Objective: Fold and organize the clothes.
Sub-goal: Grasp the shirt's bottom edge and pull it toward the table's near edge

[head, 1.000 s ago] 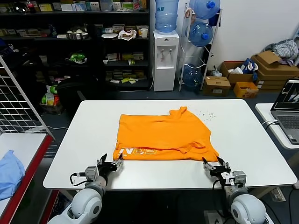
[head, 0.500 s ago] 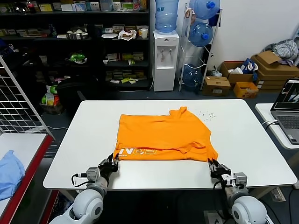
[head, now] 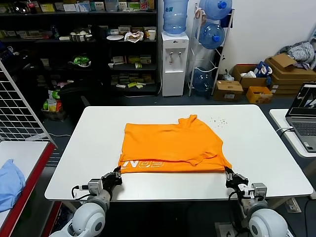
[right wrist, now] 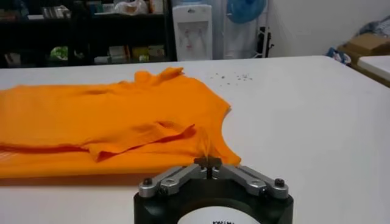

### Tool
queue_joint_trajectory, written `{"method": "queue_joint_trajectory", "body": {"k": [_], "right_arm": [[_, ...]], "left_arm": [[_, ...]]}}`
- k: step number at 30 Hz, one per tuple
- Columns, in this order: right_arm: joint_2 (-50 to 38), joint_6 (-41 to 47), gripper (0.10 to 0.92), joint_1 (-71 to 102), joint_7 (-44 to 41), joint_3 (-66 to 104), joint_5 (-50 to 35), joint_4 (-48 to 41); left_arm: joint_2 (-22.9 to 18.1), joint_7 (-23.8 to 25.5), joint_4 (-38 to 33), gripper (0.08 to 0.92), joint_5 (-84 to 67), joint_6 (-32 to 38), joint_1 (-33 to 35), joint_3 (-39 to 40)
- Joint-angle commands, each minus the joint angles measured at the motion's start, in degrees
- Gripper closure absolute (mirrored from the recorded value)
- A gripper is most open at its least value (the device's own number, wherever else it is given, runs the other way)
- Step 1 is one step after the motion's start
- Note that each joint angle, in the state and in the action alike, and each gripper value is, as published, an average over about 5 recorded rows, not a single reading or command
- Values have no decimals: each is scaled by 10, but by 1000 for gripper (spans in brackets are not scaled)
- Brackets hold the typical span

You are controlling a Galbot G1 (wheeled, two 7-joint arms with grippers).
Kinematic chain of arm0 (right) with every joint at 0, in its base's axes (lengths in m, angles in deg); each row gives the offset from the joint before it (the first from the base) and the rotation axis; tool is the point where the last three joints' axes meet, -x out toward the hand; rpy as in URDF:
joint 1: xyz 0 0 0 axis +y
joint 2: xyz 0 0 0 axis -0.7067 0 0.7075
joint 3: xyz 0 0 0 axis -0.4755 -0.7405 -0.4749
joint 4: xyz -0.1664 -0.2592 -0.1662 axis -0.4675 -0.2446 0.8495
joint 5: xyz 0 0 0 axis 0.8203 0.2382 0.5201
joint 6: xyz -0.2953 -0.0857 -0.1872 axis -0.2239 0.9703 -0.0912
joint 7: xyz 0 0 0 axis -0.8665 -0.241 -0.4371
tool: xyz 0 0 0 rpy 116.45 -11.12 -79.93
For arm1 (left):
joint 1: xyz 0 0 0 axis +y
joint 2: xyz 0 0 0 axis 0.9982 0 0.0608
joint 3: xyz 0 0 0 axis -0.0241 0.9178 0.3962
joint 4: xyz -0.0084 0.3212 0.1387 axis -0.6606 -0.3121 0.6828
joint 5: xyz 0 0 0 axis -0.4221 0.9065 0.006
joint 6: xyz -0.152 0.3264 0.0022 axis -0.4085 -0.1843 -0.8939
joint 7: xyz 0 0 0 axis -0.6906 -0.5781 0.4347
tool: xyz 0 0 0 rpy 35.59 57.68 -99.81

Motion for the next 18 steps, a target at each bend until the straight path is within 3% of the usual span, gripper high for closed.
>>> {"method": "queue_joint_trajectory", "body": {"k": [1,9,18], "right_arm": [[-8,14,902,84,24,27,-21,70],[5,20,902,139,36,26,-9,88],[15,20,896,149,43,24,19,96]], "left_arm": [[96,-21,-138,907,-55,-11,102,-69],[107,-22,-190,907,-51,-11,207,-95],[92,-15,-184,904,-35,-18,233,-91]]}}
